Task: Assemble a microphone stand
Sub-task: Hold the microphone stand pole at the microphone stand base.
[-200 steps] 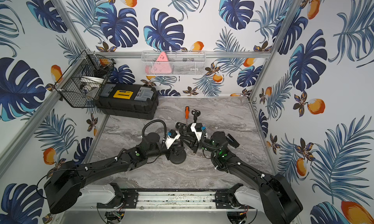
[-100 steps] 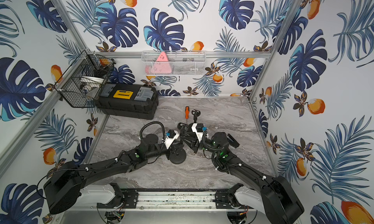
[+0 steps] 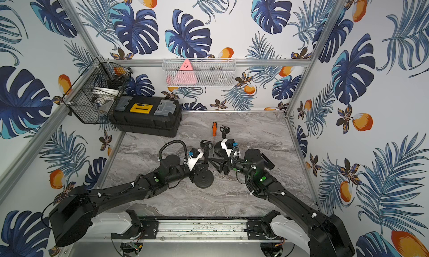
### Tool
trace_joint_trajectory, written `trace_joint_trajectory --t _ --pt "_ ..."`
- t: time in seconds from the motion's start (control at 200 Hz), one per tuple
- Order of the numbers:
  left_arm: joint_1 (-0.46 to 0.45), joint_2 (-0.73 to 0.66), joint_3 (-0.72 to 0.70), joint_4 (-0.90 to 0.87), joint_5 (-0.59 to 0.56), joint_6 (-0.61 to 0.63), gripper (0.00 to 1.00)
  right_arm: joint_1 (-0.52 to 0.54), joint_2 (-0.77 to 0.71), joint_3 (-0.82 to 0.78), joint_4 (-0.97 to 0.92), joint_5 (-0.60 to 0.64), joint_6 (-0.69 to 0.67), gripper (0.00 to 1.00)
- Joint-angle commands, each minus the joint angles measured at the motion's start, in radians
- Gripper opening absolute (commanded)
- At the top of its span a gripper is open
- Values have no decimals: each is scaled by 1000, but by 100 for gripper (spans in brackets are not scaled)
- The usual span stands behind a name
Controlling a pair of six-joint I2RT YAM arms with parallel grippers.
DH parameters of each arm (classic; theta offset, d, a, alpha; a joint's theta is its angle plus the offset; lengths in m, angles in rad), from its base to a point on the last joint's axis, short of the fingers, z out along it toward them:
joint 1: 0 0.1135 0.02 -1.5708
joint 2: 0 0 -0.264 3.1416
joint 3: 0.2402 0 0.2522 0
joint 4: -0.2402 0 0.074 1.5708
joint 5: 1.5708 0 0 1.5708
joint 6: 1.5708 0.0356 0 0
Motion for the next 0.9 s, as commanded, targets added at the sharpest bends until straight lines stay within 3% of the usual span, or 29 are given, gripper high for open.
trace_joint_trajectory --t 0.0,0.23,0.585,0.896 --pt "0 0 8 46 14 14 8 -4 8 48 -109 -2 -14 69" --pt "0 35 21 69 38 8 8 -7 18 81 -140 -13 -10 69" --pt "0 -93 -47 15 23 9 7 -10 -3 85 -190 -20 -13 67" --pt "0 -39 -58 59 60 17 7 -10 42 93 -174 -131 -17 62"
